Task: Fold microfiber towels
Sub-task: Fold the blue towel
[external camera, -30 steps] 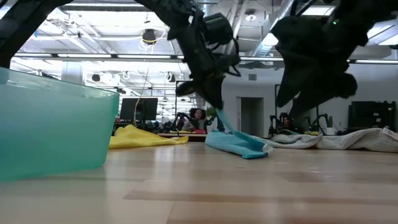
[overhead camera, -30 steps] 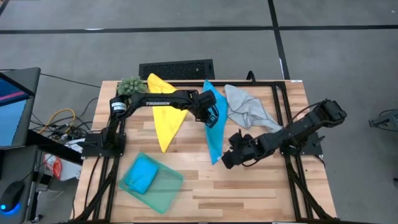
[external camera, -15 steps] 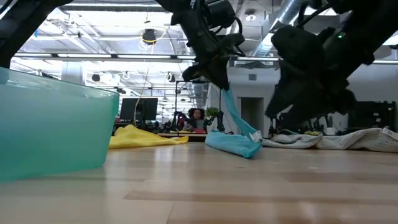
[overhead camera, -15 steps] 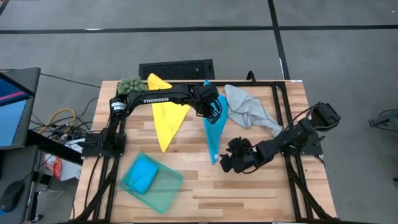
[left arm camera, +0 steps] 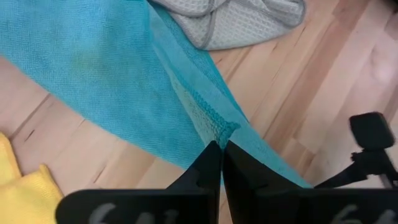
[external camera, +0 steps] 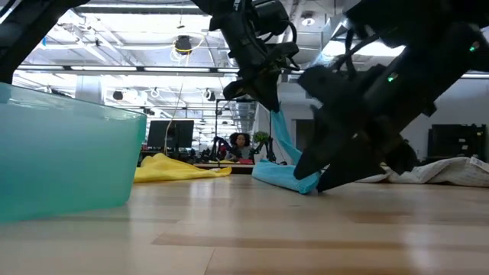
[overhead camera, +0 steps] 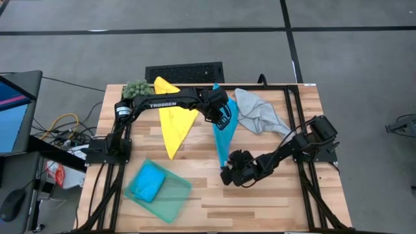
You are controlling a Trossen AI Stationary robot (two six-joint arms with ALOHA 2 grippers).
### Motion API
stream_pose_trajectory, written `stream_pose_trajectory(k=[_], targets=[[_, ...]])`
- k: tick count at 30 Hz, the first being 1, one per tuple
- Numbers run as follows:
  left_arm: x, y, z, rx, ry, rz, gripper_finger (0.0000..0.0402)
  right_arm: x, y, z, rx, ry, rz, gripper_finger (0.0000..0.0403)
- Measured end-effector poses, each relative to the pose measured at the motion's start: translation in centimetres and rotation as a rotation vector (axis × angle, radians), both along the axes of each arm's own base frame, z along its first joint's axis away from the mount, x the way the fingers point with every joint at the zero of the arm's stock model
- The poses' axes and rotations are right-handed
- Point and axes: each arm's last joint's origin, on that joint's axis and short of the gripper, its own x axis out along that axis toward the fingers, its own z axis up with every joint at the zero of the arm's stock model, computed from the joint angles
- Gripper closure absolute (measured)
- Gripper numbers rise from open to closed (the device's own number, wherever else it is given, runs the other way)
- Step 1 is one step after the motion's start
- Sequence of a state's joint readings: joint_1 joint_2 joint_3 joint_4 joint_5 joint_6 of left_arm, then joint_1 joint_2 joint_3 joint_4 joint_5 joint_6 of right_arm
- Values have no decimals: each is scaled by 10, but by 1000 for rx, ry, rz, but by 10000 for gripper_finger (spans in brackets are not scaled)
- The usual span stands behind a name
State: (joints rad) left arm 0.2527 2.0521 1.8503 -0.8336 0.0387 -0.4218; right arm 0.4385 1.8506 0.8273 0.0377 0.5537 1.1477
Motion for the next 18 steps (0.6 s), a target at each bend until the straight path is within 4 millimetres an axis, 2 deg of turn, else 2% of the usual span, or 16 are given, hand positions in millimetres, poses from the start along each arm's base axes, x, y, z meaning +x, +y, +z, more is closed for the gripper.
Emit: stream_pose_trajectory(k=[3, 5, 7, 10, 11, 14, 18], targets=[[0, 0, 0, 5, 8, -12, 400, 6, -1, -2, 13, -6, -33, 167], [-1, -1, -1, 4, 19, -15, 400, 6, -1, -1, 25, -10, -51, 197], [-2, -1, -1, 0, 31, -16, 400, 7, -1, 0, 30, -12, -54, 248], [-4, -1, -2, -4, 43, -17, 400, 6, -1, 8, 39, -20, -51, 355], [-5, -2, -1, -12, 51, -20, 400, 5, -2, 10, 39, -12, -46, 377], [-9, -5, 7, -34, 33, -36, 400, 1, -2, 18, 59, -1, -35, 385], [-28, -11, 37, -50, 10, -43, 400, -8, -3, 43, 83, 0, 3, 395]])
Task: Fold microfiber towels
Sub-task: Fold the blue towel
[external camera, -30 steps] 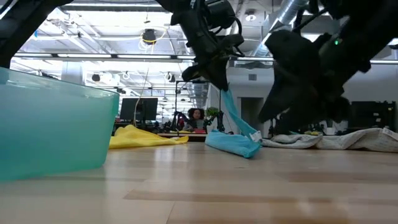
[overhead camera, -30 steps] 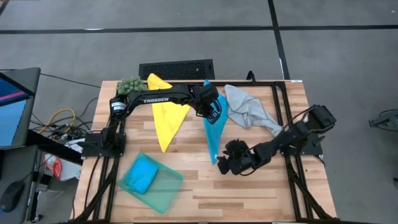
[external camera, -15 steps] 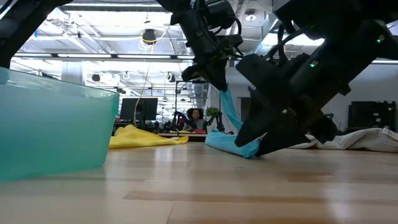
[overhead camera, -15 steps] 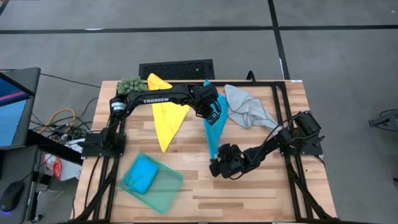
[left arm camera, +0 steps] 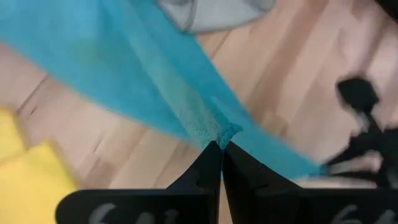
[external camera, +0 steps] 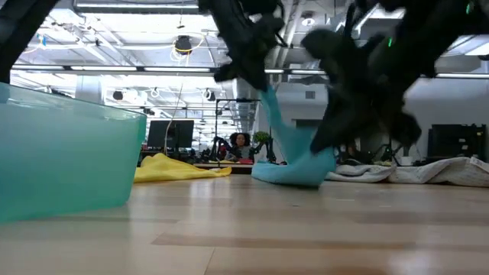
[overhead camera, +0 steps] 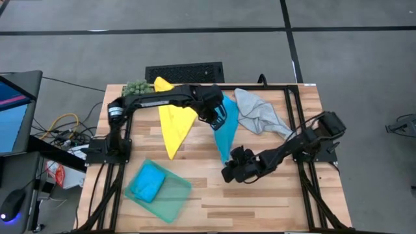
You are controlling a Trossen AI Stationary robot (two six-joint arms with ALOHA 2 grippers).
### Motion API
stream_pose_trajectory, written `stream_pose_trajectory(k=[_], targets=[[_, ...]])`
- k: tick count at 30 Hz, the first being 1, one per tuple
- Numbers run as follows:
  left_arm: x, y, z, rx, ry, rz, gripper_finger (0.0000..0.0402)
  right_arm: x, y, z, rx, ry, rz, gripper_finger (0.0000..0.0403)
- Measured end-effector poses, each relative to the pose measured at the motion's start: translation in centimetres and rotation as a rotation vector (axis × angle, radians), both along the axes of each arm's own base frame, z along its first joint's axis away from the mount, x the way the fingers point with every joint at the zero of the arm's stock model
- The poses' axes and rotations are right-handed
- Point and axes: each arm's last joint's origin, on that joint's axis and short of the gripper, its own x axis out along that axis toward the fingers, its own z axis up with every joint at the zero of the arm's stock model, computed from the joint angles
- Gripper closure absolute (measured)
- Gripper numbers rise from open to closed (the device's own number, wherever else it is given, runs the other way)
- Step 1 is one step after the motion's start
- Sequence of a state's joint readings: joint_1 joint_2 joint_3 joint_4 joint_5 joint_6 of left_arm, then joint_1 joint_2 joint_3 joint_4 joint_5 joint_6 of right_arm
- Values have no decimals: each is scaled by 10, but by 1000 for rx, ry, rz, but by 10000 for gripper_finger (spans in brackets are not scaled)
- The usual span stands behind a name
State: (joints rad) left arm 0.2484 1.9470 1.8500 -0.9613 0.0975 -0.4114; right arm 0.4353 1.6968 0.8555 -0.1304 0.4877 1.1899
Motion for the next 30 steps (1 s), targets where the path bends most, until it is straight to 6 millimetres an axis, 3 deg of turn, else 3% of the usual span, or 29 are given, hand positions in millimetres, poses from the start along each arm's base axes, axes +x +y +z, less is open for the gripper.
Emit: stream_pose_trajectory(k=[6, 12, 18, 24, 30], targets=[[-45, -17, 54, -7, -34, 6, 400, -34, -8, 64, 28, -45, 84, 397], [-83, -45, 105, -62, -192, 58, 400, -70, -26, 141, 85, -151, 184, 399], [-103, -80, 129, -101, -272, 120, 400, -97, -39, 207, 49, -127, 305, 400], [-103, -97, 134, -80, -331, 164, 400, -108, -51, 239, -102, 86, 391, 400], [-102, -77, 137, 16, -370, 252, 400, -100, -74, 248, -293, 253, 422, 401]])
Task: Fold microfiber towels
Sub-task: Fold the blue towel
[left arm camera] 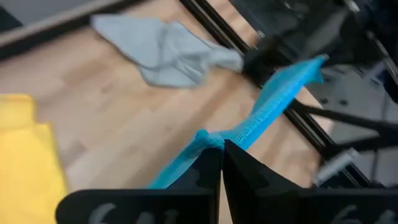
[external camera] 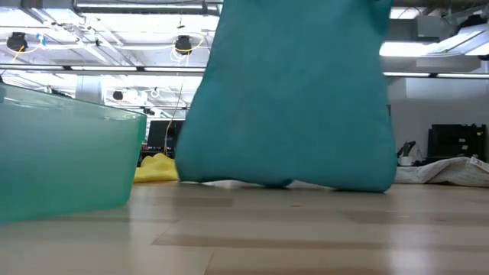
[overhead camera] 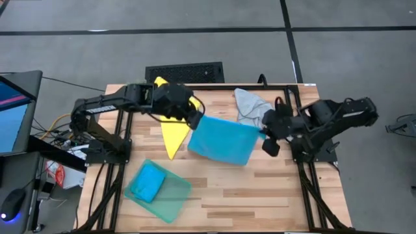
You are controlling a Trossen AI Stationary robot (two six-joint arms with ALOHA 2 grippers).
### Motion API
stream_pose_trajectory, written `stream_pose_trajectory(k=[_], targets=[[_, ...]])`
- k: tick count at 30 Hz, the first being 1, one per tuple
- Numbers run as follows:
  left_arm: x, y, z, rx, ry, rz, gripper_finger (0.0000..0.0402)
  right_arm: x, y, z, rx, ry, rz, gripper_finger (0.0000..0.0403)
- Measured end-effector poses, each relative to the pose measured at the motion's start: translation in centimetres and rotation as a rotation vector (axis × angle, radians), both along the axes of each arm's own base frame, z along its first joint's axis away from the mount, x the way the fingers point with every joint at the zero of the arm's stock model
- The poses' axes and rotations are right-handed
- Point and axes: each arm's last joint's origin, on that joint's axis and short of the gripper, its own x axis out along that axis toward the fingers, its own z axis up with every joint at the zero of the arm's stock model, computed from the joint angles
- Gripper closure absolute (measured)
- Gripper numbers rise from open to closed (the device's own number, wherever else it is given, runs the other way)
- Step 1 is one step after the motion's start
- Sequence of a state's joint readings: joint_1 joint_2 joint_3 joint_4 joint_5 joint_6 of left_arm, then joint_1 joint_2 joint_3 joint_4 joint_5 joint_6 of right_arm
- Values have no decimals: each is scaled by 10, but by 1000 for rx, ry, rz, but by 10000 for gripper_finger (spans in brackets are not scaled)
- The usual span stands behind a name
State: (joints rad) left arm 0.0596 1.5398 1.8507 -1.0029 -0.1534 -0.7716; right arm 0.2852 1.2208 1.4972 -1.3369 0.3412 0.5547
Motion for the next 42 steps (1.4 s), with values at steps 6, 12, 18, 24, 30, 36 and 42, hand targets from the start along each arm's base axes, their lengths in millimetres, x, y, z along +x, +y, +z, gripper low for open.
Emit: stream_pose_trajectory(k=[6, 12, 18, 24, 30, 36, 42], targets=[[-3, 37, 2, 76, -4, 76, 400, 7, -39, 9, -276, 33, -33, 401], [-9, 73, 7, 144, -43, 141, 400, 10, -75, 35, -475, -29, -119, 401], [-10, 79, 7, 176, -35, 119, 401, 1, -83, 57, -527, -74, -146, 401], [-5, 48, 2, 171, 26, 41, 401, -7, -60, 44, -407, -34, -140, 401], [-1, -10, -16, 114, 130, -56, 401, -6, -5, 7, -214, -12, -94, 399], [2, -74, -60, -10, 211, -124, 401, -2, 67, -48, -45, -50, -82, 399], [0, -123, -105, -187, 244, -159, 401, 0, 132, -96, 146, -30, -89, 395]])
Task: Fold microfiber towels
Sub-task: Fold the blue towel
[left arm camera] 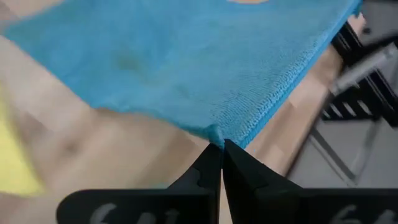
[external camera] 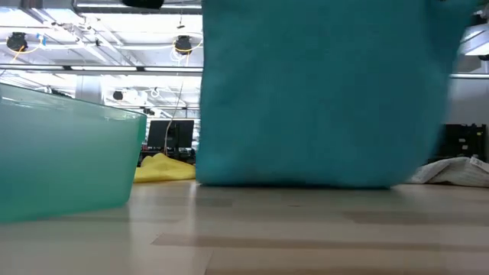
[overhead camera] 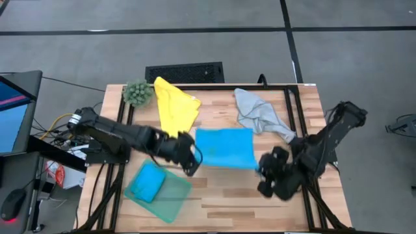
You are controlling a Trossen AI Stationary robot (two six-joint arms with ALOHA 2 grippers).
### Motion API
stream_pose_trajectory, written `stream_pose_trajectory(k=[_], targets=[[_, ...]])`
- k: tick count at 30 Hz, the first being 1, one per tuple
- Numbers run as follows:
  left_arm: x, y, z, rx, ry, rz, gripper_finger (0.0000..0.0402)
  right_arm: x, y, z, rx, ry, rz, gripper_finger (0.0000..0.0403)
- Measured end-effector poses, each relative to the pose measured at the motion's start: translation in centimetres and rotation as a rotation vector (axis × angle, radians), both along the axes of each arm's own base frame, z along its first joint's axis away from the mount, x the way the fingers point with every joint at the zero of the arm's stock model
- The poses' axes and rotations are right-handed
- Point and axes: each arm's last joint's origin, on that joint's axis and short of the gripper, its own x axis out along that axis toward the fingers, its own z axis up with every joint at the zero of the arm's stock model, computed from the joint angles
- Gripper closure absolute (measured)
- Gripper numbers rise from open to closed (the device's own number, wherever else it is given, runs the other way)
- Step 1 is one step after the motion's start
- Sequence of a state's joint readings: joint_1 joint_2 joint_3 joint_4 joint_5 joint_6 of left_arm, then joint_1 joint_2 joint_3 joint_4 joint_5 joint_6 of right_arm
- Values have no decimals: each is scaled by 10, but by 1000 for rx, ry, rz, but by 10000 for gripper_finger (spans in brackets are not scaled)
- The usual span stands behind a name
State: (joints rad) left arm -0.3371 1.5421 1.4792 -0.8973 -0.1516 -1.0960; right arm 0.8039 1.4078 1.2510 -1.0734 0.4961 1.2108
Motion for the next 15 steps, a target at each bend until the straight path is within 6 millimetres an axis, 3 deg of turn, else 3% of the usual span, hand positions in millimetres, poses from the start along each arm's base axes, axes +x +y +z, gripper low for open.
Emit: stream_pose_trajectory(k=[3, 6, 15], targets=[[-2, -18, -21, -73, 0, -33, 401, 3, 23, -17, 46, 44, 18, 396], [-3, -22, -44, -94, 19, -29, 401, 9, 30, -28, 53, 69, 11, 395], [-10, -5, -98, -114, 114, 8, 401, 38, 2, -51, -11, 183, 40, 396]])
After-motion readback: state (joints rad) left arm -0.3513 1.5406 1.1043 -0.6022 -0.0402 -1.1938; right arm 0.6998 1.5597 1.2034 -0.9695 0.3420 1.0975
